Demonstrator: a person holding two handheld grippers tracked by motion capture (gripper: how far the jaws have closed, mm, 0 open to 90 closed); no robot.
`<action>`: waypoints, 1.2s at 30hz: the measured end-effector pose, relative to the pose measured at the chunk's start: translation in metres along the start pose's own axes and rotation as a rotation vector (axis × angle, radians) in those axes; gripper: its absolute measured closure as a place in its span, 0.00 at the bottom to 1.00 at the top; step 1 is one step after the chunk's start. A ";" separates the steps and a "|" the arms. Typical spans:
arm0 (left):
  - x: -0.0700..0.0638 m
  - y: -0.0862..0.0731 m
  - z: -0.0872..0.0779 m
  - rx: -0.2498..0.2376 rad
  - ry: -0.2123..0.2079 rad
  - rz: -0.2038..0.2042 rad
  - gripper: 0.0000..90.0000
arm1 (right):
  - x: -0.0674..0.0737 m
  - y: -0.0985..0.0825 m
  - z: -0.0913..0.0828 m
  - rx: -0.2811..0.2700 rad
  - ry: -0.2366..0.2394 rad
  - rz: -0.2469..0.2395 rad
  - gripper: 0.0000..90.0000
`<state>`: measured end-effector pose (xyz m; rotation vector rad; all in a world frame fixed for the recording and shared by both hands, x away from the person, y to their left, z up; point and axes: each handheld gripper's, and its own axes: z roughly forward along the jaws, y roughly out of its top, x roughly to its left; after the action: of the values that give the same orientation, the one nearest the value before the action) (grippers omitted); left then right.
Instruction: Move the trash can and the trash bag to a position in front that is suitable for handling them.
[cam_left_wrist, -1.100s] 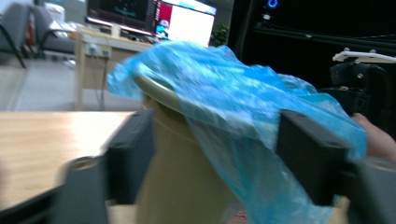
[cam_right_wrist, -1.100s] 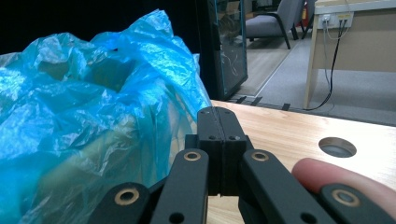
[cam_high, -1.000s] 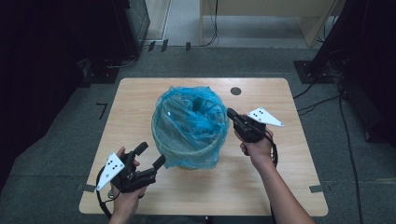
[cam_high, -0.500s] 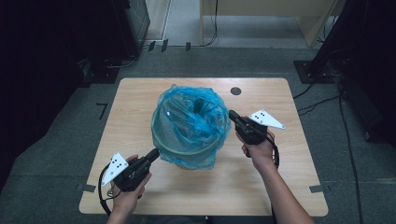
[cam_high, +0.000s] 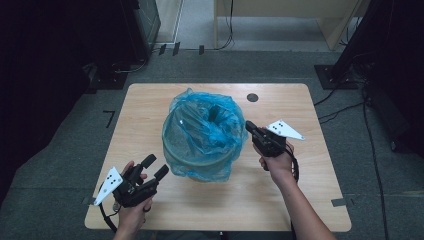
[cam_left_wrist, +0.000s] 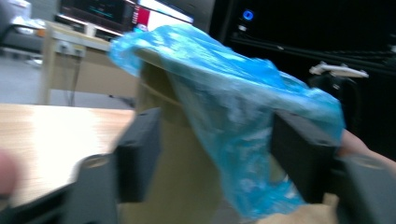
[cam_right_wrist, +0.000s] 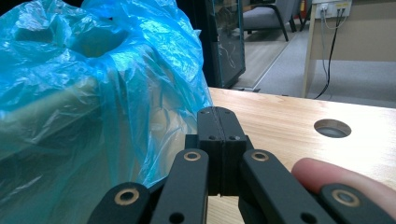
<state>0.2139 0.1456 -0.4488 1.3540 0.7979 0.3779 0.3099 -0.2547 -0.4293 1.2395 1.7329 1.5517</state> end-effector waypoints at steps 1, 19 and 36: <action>-0.001 -0.001 0.004 0.021 0.000 0.019 0.21 | 0.001 0.000 0.000 0.001 0.003 0.000 1.00; 0.042 -0.048 0.038 0.604 0.309 -0.042 1.00 | -0.005 -0.026 0.023 0.184 -0.075 0.026 1.00; 0.013 -0.014 0.005 0.050 0.016 0.009 0.31 | -0.012 -0.044 0.008 0.206 -0.073 0.042 1.00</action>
<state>0.2241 0.1476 -0.4665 1.4034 0.8195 0.3789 0.3092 -0.2584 -0.4755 1.4221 1.8663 1.3595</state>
